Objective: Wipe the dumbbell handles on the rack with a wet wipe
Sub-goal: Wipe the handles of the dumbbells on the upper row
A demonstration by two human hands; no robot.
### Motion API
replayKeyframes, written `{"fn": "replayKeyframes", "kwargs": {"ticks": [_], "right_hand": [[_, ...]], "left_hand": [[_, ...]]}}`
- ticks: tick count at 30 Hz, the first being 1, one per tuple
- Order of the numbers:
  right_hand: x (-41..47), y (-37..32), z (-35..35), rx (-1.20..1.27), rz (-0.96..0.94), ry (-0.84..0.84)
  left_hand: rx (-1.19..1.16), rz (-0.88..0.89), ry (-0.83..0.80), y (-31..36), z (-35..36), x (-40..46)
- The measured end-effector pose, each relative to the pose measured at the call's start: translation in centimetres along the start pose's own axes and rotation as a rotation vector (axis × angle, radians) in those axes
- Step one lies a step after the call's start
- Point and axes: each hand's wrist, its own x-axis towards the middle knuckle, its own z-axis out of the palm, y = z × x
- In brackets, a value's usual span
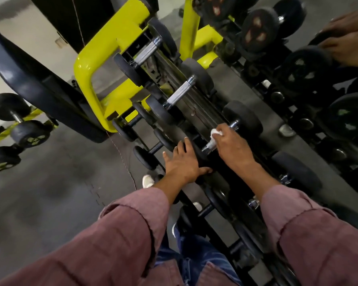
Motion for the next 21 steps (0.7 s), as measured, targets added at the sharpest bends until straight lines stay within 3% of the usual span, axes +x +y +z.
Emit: {"fn": "replayKeyframes", "kwargs": {"ticks": [3, 5, 8, 10, 16, 21], "right_hand": [[-0.1, -0.5, -0.4, 0.000, 0.087, 0.078], [-0.7, -0.8, -0.1, -0.099, -0.033, 0.042], [-1.5, -1.1, 0.5, -0.266, -0.300, -0.140], [-1.7, -0.9, 0.5, -0.375, -0.383, -0.128], [-0.3, 0.7, -1.8, -0.427, -0.124, 0.143], [-0.8, 0.3, -0.6, -0.425, -0.034, 0.216]], "left_hand": [[0.016, 0.001, -0.013, -0.1, -0.1, 0.0], [0.026, 0.008, -0.013, -0.1, -0.2, 0.1], [0.021, 0.017, -0.007, -0.1, -0.2, 0.1], [0.017, 0.023, -0.004, -0.2, -0.1, 0.0], [0.031, 0.027, -0.012, 0.0, -0.4, 0.0], [0.045, 0.027, -0.011, -0.2, -0.4, 0.1]]}}
